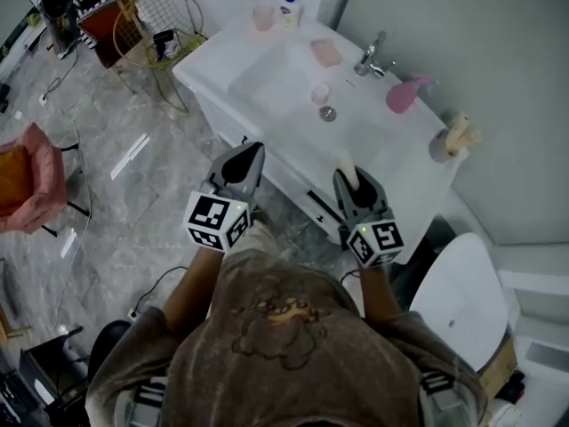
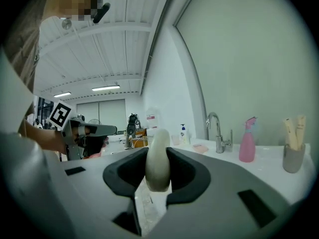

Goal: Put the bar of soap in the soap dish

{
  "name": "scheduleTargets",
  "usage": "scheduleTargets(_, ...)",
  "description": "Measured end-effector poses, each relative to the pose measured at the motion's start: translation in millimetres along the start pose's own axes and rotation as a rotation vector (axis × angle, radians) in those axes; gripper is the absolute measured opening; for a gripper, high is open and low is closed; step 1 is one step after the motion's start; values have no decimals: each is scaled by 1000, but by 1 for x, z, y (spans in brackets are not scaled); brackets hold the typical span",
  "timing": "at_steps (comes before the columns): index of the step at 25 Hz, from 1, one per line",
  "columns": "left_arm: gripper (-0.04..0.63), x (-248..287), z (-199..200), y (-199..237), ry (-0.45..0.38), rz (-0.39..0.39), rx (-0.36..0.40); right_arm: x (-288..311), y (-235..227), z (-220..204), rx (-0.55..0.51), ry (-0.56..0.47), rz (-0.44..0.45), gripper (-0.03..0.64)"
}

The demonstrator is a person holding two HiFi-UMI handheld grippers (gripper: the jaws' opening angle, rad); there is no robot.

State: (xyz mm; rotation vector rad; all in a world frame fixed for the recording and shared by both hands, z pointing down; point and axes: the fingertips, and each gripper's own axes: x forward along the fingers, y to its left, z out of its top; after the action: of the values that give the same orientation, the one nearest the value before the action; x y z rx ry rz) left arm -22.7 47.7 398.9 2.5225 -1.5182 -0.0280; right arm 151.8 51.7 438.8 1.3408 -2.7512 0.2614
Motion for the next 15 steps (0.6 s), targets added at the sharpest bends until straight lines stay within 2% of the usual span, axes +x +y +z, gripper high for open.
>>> scheduleTargets(7,5,73,41,75,9,-83,11,101,-25,44,-22,-14,-53,118)
scheduleTargets(15,5,138,59,115,16,-164,14,164,-64,70,-49,-27,-125,117)
